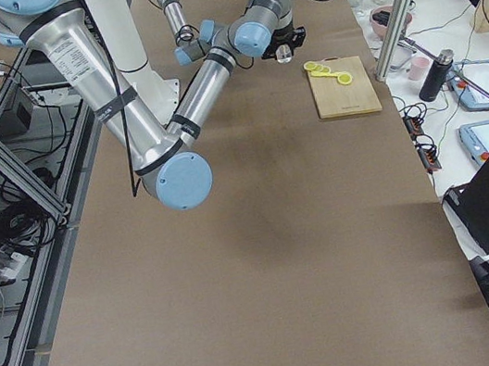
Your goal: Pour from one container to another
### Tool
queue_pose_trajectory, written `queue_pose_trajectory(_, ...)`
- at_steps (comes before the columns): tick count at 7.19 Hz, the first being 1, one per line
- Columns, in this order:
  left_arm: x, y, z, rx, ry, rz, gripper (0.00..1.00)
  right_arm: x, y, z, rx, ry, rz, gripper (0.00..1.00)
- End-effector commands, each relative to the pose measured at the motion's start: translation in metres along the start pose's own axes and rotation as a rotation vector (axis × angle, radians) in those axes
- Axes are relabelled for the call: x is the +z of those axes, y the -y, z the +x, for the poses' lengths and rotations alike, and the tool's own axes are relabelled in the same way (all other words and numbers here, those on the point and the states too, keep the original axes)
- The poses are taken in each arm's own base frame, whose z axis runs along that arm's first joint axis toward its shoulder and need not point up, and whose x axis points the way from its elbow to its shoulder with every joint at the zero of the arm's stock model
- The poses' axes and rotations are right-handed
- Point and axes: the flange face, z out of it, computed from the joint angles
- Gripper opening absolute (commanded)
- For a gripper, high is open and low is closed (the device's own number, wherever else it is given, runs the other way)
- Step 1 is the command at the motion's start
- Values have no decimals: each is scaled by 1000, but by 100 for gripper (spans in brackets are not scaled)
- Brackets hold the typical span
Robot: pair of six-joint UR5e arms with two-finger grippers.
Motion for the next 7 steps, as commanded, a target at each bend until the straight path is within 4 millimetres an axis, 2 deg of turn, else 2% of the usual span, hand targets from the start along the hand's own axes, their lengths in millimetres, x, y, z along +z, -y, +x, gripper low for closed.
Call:
queue_pose_trajectory(1, 3, -13, -3, -11, -23, 4, 0, 9, -1, 4, 17, 11, -25, 0)
queue_pose_trajectory(2, 0, -13, 2, -26, -70, -11, 0, 16, 4, 5, 12, 7, -43, 0)
queue_pose_trajectory(4, -18, -21, 16, -24, -131, 0, 0, 27, 33, 21, 13, 18, -101, 0)
queue_pose_trajectory(6, -24, -19, 35, -17, -148, 1, 0, 36, 48, 38, -7, 25, -160, 0)
queue_pose_trajectory(7, -28, -15, 31, -68, -165, 36, 0, 45, 56, 37, -35, 30, -198, 0)
